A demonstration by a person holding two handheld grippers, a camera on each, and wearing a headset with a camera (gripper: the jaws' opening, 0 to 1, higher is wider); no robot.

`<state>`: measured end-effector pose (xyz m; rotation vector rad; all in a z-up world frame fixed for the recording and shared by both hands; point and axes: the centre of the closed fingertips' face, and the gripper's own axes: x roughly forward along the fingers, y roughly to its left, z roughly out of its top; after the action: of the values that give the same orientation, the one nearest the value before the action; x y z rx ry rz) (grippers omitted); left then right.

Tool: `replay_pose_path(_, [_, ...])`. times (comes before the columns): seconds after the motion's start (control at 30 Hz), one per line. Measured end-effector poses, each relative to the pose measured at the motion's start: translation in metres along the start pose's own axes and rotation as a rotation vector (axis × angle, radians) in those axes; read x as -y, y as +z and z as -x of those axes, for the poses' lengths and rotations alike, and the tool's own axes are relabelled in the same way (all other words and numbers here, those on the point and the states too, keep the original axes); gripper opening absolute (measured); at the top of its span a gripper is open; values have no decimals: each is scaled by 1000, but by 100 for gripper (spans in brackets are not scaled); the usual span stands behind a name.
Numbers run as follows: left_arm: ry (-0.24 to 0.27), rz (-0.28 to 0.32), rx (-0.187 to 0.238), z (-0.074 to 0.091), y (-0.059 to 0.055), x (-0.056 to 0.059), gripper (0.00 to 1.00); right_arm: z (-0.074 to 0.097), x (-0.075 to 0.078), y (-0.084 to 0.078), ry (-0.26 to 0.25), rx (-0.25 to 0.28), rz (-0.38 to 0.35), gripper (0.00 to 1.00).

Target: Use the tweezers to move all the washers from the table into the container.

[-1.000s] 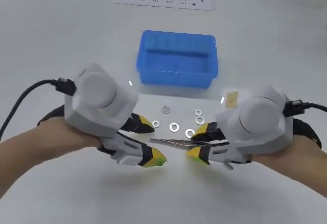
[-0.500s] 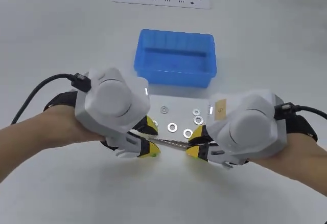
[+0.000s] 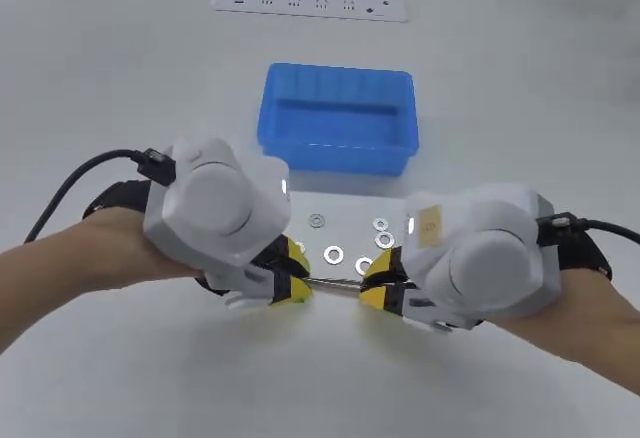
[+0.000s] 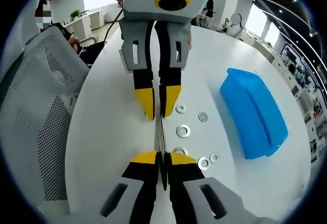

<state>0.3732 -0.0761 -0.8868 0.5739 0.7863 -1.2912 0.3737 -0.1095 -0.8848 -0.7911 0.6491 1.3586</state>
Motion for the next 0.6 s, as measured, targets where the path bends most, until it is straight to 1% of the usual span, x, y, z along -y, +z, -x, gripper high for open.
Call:
replay_pose_path(0.07, [6, -1, -4, 0, 0, -2, 10, 1, 0, 3, -3, 16, -9, 7])
replay_pose_path(0.13, [16, -19, -12, -1, 0, -4, 8, 1, 0, 3, -5, 25, -25, 7])
replay_pose_path(0.2, [14, -92, -31, -2, 0, -3, 7, 1, 1, 3, -9, 30, -26, 7])
replay_pose_path(0.23, [15, -108, -34, -2, 0, -2, 7, 2, 1, 4, -11, 32, -28, 7])
replay_pose_path(0.27, [14, -97, -32, -2, 0, -1, 7, 2, 1, 4, -12, 34, -29, 7])
replay_pose_path(0.33, [9, -97, -36, -1, -1, -2, 7, 3, 0, 6, -9, 41, -37, 7])
replay_pose_path(0.37, [7, -104, -43, -1, -1, -2, 7, 3, 0, 6, -9, 42, -36, 7])
replay_pose_path(0.43, [12, -140, -69, 1, -4, -1, 7, 3, 0, 8, -11, 42, -31, 7])
replay_pose_path(0.47, [14, -149, -72, 1, -4, -1, 7, 3, -1, 9, -9, 43, -32, 7])
replay_pose_path(0.6, [19, -135, -84, 2, -6, -2, 6, 2, -1, 11, -12, 47, -33, 7])
